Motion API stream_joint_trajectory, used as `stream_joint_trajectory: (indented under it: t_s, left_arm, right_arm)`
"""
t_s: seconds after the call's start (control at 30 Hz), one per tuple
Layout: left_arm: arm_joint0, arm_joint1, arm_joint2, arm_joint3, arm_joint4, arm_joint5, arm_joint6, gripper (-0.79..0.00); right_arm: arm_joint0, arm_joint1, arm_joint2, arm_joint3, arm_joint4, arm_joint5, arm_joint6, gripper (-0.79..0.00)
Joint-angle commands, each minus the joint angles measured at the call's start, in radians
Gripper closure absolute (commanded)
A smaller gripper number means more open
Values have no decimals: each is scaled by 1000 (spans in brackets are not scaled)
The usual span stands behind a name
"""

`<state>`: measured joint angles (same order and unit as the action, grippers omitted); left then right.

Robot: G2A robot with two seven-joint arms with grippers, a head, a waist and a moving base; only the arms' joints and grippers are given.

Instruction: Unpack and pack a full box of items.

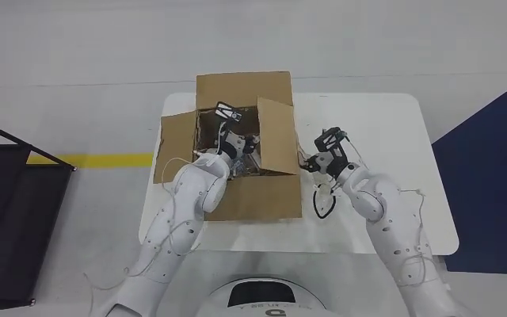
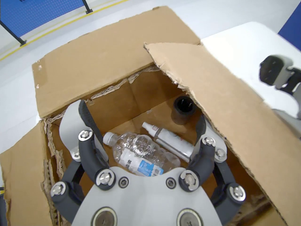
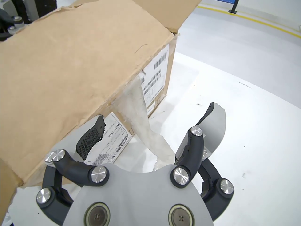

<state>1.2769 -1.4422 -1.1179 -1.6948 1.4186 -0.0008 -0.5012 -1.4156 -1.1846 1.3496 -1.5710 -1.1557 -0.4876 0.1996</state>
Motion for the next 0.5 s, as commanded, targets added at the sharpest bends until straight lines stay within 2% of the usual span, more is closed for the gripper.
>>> stream_joint_trajectory:
  t_s: [0.0,0.17,0.27,0.47]
  left_arm:
    - [-6,-2,6,-22,-26,-6,-3,-785]
    - [-32,-10,63,-28,0,-2,-5,-785]
    - [-62,-19,113,0,25,12,-8,-785]
    - [-138,-48,218,58,36,69,-2,-785]
  right_arm:
    - [-15,3,11,-8,20,-32,-9,-785]
    - [-53,15,70,-29,67,-97,-58,-785]
    - [-121,26,175,-64,134,-116,-158,-785]
    - [-287,45,381,-138,284,-283,-311,-785]
